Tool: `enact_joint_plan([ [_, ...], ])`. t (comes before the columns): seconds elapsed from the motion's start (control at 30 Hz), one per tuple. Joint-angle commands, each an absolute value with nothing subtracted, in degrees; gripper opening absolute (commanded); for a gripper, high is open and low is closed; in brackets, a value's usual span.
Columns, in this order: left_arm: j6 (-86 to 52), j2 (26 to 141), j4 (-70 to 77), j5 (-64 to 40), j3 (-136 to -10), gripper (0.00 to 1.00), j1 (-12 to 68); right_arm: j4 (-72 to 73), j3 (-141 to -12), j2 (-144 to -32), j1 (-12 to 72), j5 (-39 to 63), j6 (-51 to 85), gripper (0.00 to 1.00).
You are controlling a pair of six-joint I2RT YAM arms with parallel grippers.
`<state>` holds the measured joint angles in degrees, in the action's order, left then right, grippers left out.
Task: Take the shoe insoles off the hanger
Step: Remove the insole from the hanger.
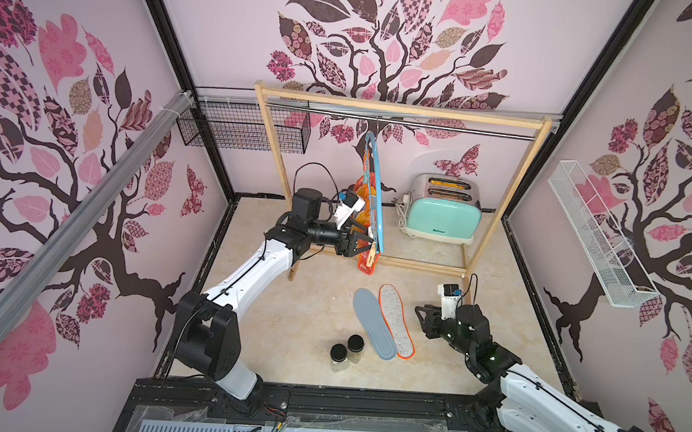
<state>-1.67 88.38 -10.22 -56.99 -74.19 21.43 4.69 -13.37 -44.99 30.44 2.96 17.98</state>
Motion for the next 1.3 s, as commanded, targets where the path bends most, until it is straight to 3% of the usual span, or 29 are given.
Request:
enact_joint_plan([
  [0.0,-3.92,84.19,-8.27,-53.34,-71.04,0.66,21.64,5.72,-15.64,-44.29,30.25,3.19,18.20,0.39],
  [0.4,-20.08,61.58,-11.59,-20.10,-50.89,0.67,21.62,4.57,-15.61,-42.47,30.30,2.91,18.02,0.39],
  [0.67,-24.62,45.47,-24.71,-11.92,-47.63,0.67,21.61,3.57,-15.71,-42.21,30.24,2.33,17.39,0.39],
  [0.9,-20.78,34.77,-38.53,-7.93,-50.01,0.70,21.60,2.59,-14.87,-40.48,30.26,1.83,17.31,0.39],
  [1.27,-16.88,26.43,-42.46,-6.47,-45.04,0.72,21.60,2.73,-14.86,-41.17,30.27,1.86,17.23,0.39],
])
